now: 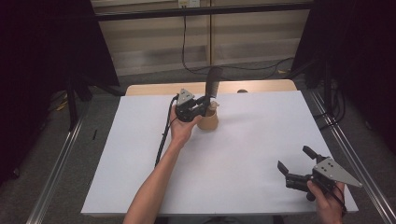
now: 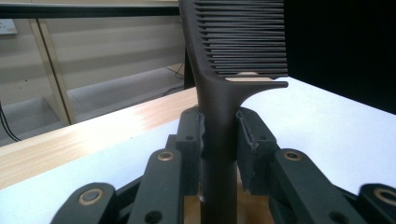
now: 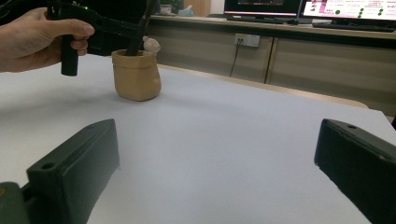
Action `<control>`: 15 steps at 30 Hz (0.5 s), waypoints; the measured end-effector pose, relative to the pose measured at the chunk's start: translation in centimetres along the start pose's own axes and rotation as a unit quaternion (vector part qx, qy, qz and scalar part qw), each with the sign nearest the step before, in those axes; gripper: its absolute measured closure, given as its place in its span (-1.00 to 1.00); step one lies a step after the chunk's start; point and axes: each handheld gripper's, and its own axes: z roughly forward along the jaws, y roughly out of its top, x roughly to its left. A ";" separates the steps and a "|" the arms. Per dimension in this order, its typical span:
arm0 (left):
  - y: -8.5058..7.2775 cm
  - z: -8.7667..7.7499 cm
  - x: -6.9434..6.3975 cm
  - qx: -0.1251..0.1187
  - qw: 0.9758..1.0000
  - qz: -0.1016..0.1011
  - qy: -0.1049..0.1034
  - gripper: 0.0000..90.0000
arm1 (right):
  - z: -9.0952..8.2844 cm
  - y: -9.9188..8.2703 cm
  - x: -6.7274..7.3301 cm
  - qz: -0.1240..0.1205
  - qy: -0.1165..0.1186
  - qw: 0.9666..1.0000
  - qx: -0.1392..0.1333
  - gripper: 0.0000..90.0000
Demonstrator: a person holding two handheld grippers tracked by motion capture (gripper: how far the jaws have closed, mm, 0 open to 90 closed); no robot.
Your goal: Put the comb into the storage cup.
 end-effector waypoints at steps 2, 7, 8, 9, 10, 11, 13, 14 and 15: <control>-0.1 0.0 0.0 0.001 1.000 -0.001 -0.001 0.62 | 0.0 0.0 0.0 0.000 0.000 1.000 0.000 -1.00; -0.3 0.0 -0.1 0.006 1.000 -0.002 -0.001 0.62 | 0.0 0.0 0.0 -0.001 0.000 1.000 0.001 -1.00; -0.4 0.0 -0.1 0.008 1.000 0.000 0.000 0.62 | 0.0 0.0 0.0 0.000 0.000 1.000 0.001 -1.00; -0.5 0.0 0.0 0.010 1.000 0.001 0.000 0.62 | 0.1 0.0 0.0 -0.001 0.000 1.000 0.001 -1.00; -0.6 0.1 0.0 0.011 1.000 0.001 0.001 0.62 | 0.1 0.0 -0.1 0.000 0.001 1.000 0.002 -1.00; -0.6 0.0 -0.1 0.013 1.000 -0.001 0.002 0.62 | 0.1 0.0 0.0 0.001 0.000 1.000 0.002 -1.00; -0.7 0.0 0.0 0.014 1.000 -0.003 0.000 0.62 | 0.1 0.0 0.0 0.001 0.000 1.000 0.003 -1.00; -0.7 0.0 0.0 0.015 1.000 -0.003 -0.001 0.62 | 0.1 0.0 0.0 0.000 0.001 1.000 0.002 -1.00; -0.8 0.0 0.0 0.016 1.000 -0.003 -0.001 0.62 | 0.1 0.0 0.0 0.000 0.001 1.000 0.002 -1.00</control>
